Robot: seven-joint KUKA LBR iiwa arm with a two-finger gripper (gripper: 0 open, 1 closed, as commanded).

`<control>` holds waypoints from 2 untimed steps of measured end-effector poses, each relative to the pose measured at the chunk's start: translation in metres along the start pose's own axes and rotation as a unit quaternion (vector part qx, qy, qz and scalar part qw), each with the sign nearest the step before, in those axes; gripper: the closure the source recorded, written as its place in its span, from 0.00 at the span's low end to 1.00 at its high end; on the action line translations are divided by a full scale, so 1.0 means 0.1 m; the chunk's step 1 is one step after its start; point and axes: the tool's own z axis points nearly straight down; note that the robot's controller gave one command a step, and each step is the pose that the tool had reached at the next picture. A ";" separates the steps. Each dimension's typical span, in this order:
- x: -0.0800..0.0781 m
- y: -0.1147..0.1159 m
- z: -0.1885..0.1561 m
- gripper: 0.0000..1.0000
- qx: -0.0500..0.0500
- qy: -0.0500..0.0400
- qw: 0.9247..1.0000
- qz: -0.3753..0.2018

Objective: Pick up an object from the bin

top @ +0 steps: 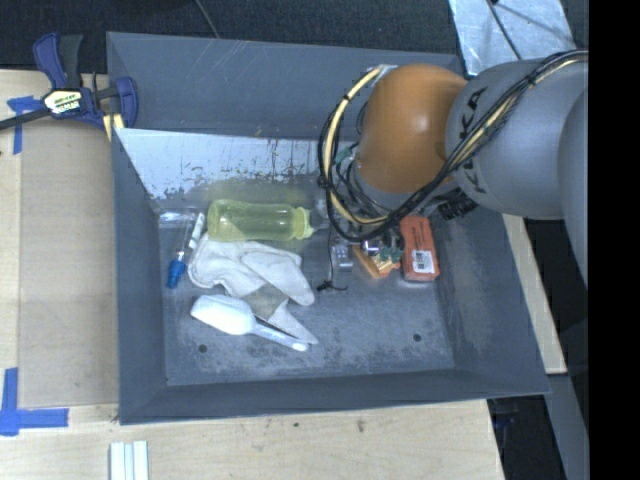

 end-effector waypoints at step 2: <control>0.20 0.43 0.30 0.00 0.000 -0.006 1.000 0.000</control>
Offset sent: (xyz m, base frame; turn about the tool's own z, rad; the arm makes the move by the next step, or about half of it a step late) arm -0.0303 0.0612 -0.0439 -0.0072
